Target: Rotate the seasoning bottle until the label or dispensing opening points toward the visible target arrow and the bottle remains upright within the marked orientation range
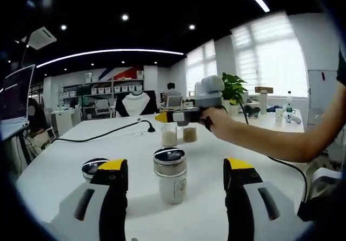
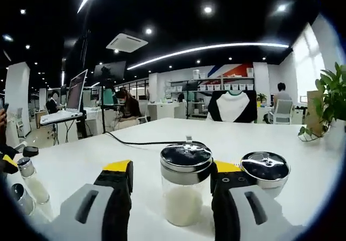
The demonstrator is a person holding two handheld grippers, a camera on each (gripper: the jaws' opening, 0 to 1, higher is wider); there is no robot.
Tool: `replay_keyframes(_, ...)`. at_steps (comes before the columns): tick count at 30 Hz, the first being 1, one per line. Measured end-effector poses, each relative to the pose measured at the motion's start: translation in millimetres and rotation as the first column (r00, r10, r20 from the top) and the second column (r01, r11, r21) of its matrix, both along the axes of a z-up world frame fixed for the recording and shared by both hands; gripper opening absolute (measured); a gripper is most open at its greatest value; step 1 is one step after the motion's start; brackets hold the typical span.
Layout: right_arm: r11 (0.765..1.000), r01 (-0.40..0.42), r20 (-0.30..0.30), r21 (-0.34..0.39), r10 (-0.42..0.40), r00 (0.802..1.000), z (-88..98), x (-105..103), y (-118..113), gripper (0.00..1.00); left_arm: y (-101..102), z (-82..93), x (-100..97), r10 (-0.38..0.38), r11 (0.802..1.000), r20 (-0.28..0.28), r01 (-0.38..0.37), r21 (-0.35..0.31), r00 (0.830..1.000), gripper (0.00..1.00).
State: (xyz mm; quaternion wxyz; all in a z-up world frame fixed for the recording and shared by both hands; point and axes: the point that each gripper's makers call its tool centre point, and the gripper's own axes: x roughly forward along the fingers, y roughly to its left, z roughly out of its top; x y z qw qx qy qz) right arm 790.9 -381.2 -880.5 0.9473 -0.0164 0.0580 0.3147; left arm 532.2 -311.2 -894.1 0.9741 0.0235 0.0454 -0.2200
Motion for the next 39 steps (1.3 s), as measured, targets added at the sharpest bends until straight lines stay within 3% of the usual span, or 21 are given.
replay_keyframes(11, 0.998, 0.018, 0.049, -0.067, -0.015, 0.999, -10.2, 2, 0, 0.47, 10, -4.7, 3.2, 0.022, 0.999, 0.000, -0.022, -0.027, 1.000, 0.72)
replay_keyframes(14, 0.997, 0.038, 0.063, -0.061, -0.034, 0.997, -8.3, 4, -5, 0.38, 12, -5.3, 5.3, 0.022, 0.999, -0.003, -0.022, -0.026, 1.000, 0.72)
replay_keyframes(19, 0.998, 0.006, 0.093, -0.060, 0.000, 0.996, -8.7, 3, -1, 0.38, 14, -5.5, 5.8, 0.034, 0.999, 0.004, -0.034, -0.026, 0.999, 0.66)
replay_keyframes(26, 0.996, -0.023, 0.131, -0.087, 0.034, 0.991, -6.8, -5, 7, 0.37, 13, -6.2, 6.0, 0.024, 1.000, -0.001, -0.024, -0.014, 1.000, 0.66)
replay_keyframes(35, 0.997, -0.069, 0.104, -0.024, 0.071, 0.992, -9.7, -11, 5, 0.37, 12, -2.5, 3.7, 0.011, 0.999, 0.010, -0.011, -0.036, 1.000, 0.66)
replay_keyframes(39, 0.997, -0.069, 0.108, -0.031, 0.072, 0.991, -8.7, -16, 1, 0.36, 12, -0.5, 3.5, 0.013, 0.999, 0.013, -0.012, -0.035, 1.000, 0.66)
